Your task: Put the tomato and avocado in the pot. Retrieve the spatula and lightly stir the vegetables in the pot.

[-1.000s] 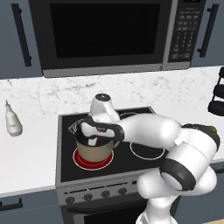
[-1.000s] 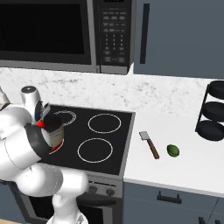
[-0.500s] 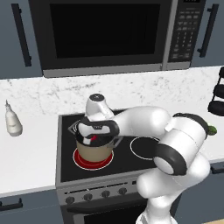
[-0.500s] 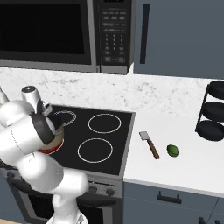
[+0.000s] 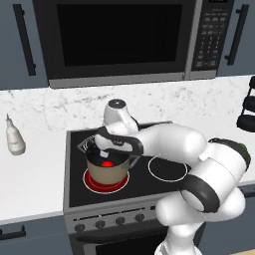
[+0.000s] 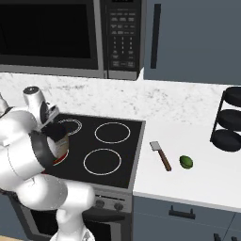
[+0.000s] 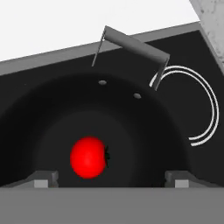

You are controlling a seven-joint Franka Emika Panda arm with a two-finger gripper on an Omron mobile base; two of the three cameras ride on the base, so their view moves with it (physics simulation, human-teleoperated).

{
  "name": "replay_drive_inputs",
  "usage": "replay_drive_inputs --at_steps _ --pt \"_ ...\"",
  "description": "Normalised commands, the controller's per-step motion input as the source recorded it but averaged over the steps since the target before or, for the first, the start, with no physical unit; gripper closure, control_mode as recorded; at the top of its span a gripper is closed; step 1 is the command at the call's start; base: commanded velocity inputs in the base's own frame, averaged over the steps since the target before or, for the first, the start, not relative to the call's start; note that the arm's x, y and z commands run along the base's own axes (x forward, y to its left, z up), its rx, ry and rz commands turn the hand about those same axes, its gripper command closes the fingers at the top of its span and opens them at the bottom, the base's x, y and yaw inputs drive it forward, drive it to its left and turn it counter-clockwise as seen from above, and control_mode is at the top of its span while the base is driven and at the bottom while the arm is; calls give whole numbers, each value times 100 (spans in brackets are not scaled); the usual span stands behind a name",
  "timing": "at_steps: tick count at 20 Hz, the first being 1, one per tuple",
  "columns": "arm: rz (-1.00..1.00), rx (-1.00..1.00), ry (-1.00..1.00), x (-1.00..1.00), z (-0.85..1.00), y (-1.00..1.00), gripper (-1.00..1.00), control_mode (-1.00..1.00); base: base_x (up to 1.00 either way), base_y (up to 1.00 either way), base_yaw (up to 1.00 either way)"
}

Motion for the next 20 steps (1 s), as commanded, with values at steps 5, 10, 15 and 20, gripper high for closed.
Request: replay_drive_inputs --at_steps 5,10,15,20 --pt "-3 9 -20 -72 29 -94 -100 -100 0 0 0" --pt "-9 1 -19 -92 2 -100 -100 -100 0 0 0" --pt "-14 0 -9 -30 5 -100 -100 -100 0 0 0" --pt "-25 0 -5 8 1 -100 -100 -100 0 0 0"
